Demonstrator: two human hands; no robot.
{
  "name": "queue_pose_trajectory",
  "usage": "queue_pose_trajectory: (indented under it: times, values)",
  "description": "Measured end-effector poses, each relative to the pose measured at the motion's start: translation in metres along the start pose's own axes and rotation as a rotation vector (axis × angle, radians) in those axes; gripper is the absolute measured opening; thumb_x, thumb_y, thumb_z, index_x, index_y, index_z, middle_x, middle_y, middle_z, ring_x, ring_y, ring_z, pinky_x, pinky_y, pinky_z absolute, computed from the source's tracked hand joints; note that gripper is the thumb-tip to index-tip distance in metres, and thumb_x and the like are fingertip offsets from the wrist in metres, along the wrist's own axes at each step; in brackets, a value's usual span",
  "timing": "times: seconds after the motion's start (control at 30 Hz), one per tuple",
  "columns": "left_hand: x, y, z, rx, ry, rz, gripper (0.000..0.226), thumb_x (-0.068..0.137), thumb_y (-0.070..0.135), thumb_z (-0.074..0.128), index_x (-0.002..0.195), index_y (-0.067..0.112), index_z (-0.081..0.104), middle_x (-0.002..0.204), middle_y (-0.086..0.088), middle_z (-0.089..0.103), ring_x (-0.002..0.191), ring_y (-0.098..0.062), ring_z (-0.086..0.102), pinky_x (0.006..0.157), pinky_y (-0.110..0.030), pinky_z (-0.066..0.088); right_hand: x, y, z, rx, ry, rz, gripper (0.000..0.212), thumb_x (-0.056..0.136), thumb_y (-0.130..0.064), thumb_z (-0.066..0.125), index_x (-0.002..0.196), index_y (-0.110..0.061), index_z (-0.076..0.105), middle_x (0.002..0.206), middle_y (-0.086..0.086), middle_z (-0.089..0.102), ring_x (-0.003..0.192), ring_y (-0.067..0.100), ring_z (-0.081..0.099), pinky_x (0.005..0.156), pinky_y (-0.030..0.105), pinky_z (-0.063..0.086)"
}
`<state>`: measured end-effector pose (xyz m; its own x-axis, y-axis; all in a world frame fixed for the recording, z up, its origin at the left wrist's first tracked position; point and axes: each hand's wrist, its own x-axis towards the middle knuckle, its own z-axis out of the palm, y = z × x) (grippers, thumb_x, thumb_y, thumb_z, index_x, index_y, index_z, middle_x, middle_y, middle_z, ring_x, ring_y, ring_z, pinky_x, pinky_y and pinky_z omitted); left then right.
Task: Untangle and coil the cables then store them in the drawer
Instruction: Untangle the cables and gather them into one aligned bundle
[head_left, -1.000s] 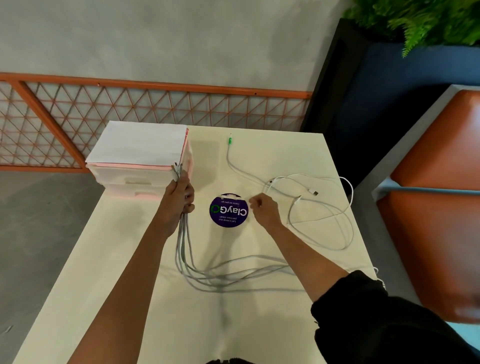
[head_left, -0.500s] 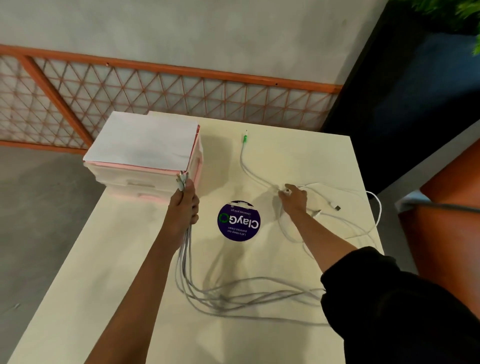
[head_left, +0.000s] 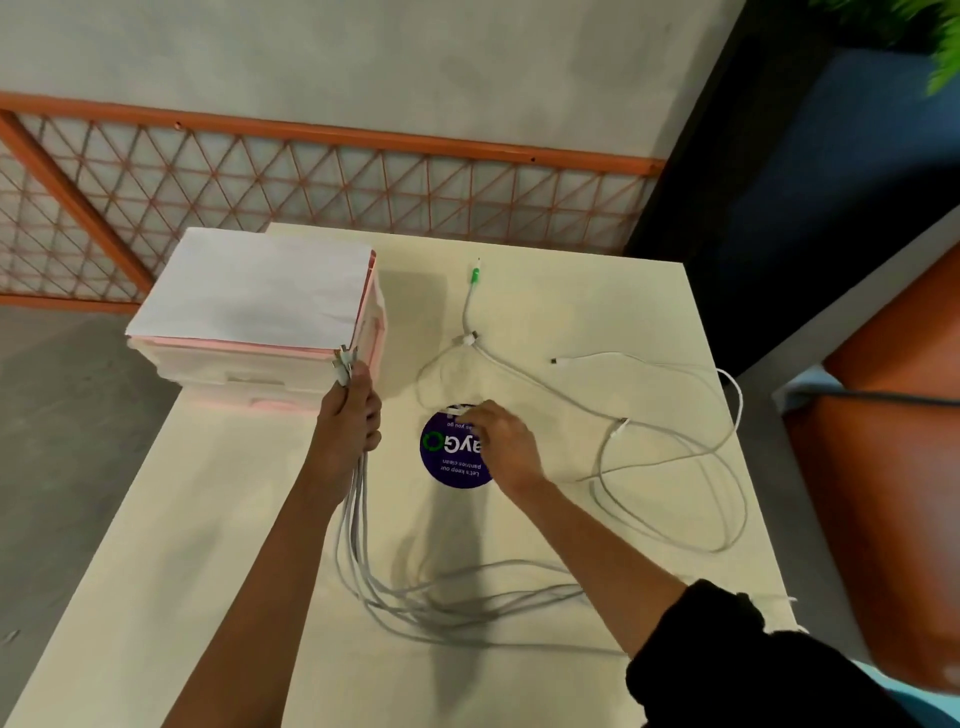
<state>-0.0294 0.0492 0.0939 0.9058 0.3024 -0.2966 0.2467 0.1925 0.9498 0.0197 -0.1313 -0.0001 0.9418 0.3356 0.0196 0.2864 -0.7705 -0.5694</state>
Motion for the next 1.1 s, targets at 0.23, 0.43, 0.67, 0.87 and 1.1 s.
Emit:
queue_pose_trajectory:
  times: [0.23,0.43,0.67,0.87,1.1]
  values:
    - [-0.004,0.0,0.002,0.0,-0.022,0.008,0.037,0.103,0.036,0.034,0.069,0.022,0.029,0.048,0.012,0.023,0.041,-0.002,0.015,0.039,-0.017,0.014,-0.008,0.011,0.003,0.122,-0.027,-0.004,0.023,0.098,-0.021,0.047,0.113,-0.015,0.064,0.114,0.003,0.058,0.103,0.021,0.057,0.083,0.033,0.048]
    - [-0.002,-0.002,0.001,0.0,-0.01,-0.001,0.039,0.102,0.038,0.036,0.068,0.022,0.029,0.052,0.011,0.023,0.043,-0.003,0.015,0.039,-0.017,0.014,0.041,0.073,-0.052,-0.092,0.186,0.288,0.042,0.088,0.006,0.043,0.122,-0.011,0.059,0.127,0.01,0.055,0.119,0.029,0.049,0.098,0.041,0.042]
    - [0.003,-0.003,0.001,-0.004,-0.006,-0.011,0.039,0.102,0.037,0.036,0.067,0.021,0.028,0.054,0.009,0.023,0.045,-0.005,0.015,0.042,-0.02,0.013,0.075,0.117,-0.067,-0.297,-0.07,0.46,0.063,0.09,0.004,0.042,0.147,-0.019,0.029,0.154,0.003,0.028,0.14,0.027,0.027,0.114,0.042,0.023]
    - [0.005,-0.005,-0.002,0.004,0.006,-0.021,0.039,0.102,0.037,0.035,0.067,0.02,0.029,0.052,0.01,0.024,0.043,-0.004,0.016,0.039,-0.017,0.015,0.077,0.11,-0.05,-0.439,0.108,0.469,0.03,0.091,0.005,0.042,0.113,-0.007,0.059,0.117,0.013,0.056,0.113,0.034,0.043,0.091,0.04,0.035]
    - [0.0,0.0,-0.001,0.006,-0.026,-0.002,0.038,0.103,0.035,0.034,0.069,0.017,0.031,0.051,0.01,0.029,0.041,-0.003,0.018,0.04,-0.016,0.017,0.084,0.067,-0.071,-0.189,0.295,0.334,0.018,0.093,-0.008,0.05,0.1,-0.016,0.065,0.101,0.006,0.062,0.102,0.025,0.051,0.082,0.035,0.021]
